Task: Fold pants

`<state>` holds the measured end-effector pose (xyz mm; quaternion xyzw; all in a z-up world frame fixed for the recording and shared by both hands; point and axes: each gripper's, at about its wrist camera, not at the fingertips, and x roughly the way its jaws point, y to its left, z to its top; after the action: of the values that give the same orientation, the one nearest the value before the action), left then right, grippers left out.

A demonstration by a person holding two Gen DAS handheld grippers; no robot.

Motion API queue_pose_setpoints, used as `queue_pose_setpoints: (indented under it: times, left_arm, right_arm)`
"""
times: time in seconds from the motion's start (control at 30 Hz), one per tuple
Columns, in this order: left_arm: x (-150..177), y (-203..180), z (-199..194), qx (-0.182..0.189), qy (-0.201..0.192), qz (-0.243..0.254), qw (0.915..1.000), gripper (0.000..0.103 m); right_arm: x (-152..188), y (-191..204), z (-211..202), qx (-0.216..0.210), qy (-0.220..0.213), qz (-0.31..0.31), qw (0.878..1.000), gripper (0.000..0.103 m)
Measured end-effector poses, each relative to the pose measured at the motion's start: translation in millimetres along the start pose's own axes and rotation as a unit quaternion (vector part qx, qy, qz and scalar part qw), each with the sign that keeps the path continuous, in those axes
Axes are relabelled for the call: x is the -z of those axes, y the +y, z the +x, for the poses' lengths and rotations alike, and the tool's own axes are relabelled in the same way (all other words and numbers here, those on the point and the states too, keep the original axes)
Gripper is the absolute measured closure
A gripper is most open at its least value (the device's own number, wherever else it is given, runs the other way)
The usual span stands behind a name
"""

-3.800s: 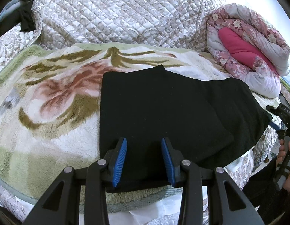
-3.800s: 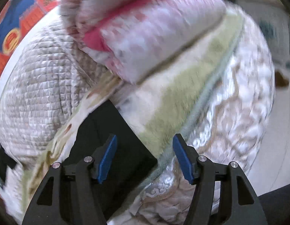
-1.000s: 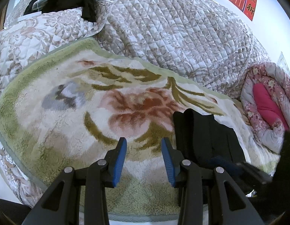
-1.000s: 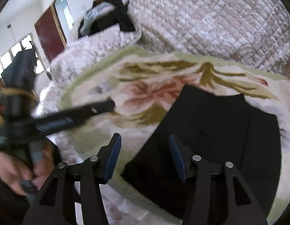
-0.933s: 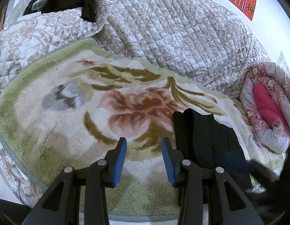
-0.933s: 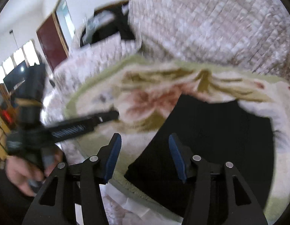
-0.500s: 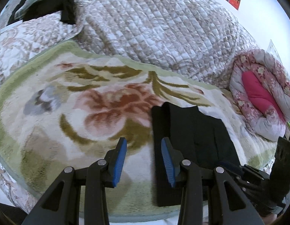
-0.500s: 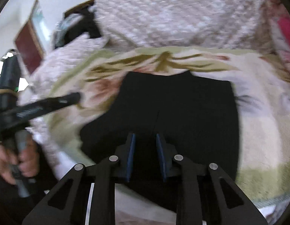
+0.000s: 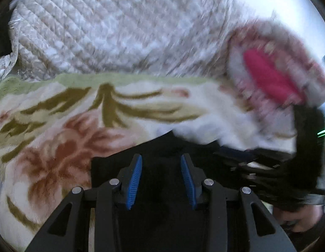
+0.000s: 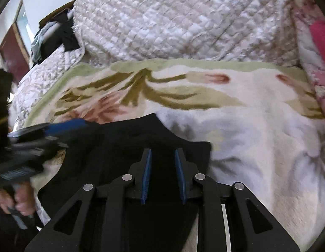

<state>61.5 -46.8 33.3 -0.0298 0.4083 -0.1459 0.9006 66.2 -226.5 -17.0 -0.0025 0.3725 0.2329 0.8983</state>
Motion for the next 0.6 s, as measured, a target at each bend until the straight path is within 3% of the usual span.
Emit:
queue_pose_setpoints:
  times: [0.07,0.13,0.17,0.27,0.47,0.6]
  left_arm:
    - [10,11,11,-0.009,0.017,-0.012,0.9997,0.066]
    - [19,19,8,-0.015,0.0,-0.016,0.9998,0.081]
    - [21,21,6,-0.02,-0.005,-0.019,0.9996,0.084]
    - [25,26,7,-0.019,-0.016,-0.031,0.9992,0.09]
    - [24,28,10,-0.023,-0.029,-0.031,0.9988,0.093]
    - [24,27,4,-0.03,-0.025,-0.029,0.9988,0.092]
  right_arm:
    - [2,-1,18,0.011,0.02,-0.016,1.0,0.082]
    - [2,-15,26,0.018,0.005,-0.002,1.0,0.085]
    - [0,-22,27,0.017,0.002,0.011,1.0,0.094]
    - [-2,-40,27,0.029,-0.008,0.055,0.998,0.102]
    - [-1,-44,23,0.011,-0.014,0.074,0.997,0.102]
    - [4,-25,-2,0.032,-0.027,0.055,0.998,0.09]
